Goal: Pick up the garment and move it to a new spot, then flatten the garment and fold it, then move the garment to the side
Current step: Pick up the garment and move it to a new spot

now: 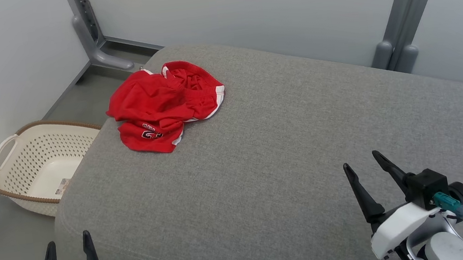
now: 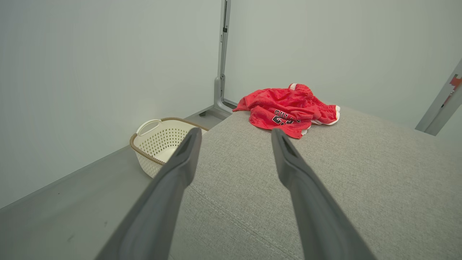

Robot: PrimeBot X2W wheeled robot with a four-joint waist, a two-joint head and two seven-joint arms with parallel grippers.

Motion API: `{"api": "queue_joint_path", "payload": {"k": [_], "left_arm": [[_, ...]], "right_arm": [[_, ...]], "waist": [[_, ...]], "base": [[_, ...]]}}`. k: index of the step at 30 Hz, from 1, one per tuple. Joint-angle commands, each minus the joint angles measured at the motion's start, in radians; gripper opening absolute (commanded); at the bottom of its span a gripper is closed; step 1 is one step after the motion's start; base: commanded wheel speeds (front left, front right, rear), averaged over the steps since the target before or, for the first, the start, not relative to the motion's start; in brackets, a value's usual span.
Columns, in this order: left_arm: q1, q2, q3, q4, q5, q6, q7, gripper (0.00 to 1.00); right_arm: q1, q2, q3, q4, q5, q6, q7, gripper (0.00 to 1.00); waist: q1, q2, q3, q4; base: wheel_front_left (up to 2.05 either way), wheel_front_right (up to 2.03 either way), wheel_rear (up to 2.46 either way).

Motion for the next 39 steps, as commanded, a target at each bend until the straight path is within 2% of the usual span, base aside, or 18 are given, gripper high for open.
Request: {"api": "queue_joint_path", "payload": {"k": [1, 9, 15, 19, 21, 26, 29, 39], "left_arm": [[0.017, -0.003, 0.002, -0.007, -0.011, 0.010, -0.004, 1.00], [0.014, -0.004, -0.004, -0.003, -0.020, 0.015, 0.004, 1.00], [-0.051, -0.010, -0.017, 0.034, -0.040, 0.010, 0.043, 1.00], [-0.138, -0.006, -0.025, 0.116, -0.071, -0.001, 0.099, 1.00], [-0.203, -0.001, -0.017, 0.170, -0.085, 0.010, 0.134, 1.00], [-0.365, 0.008, 0.027, 0.325, -0.144, 0.027, 0.190, 1.00], [-0.463, 0.020, 0.064, 0.431, -0.186, 0.041, 0.215, 1.00], [-0.702, 0.080, 0.160, 0.636, -0.288, 0.079, 0.273, 1.00]], "right_arm": [[-0.012, -0.007, 0.003, 0.007, 0.012, -0.002, -0.008, 1.00], [-0.016, -0.011, 0.012, 0.026, 0.024, -0.002, -0.016, 1.00], [0.003, -0.013, 0.000, 0.021, 0.026, -0.002, -0.021, 1.00], [0.022, -0.012, -0.007, 0.008, 0.022, -0.002, -0.017, 1.00], [0.035, -0.016, -0.006, -0.001, 0.016, -0.002, -0.004, 1.00], [0.004, -0.053, 0.047, -0.064, 0.005, -0.002, 0.052, 1.00], [-0.025, -0.086, 0.095, -0.111, 0.014, -0.002, 0.092, 1.00], [-0.130, -0.184, 0.184, -0.277, 0.036, -0.002, 0.187, 1.00]], "waist": [[0.0000, 0.0000, 0.004, 0.004], [0.0000, 0.0000, 0.006, 0.004], [0.0000, 0.0000, 0.009, 0.005], [0.0000, 0.0000, 0.010, 0.000], [0.0000, 0.0000, 0.013, -0.007], [0.0000, 0.0000, 0.074, -0.086], [0.0000, 0.0000, 0.123, -0.160], [0.0000, 0.0000, 0.305, -0.339]], "base": [[0.00, 0.00, 0.00], [0.00, 0.00, 0.00], [0.00, 0.00, 0.00], [0.00, 0.00, 0.00], [0.00, 0.00, 0.00], [0.00, 0.00, 0.00], [0.00, 0.00, 0.00], [0.00, 0.00, 0.00]]}}
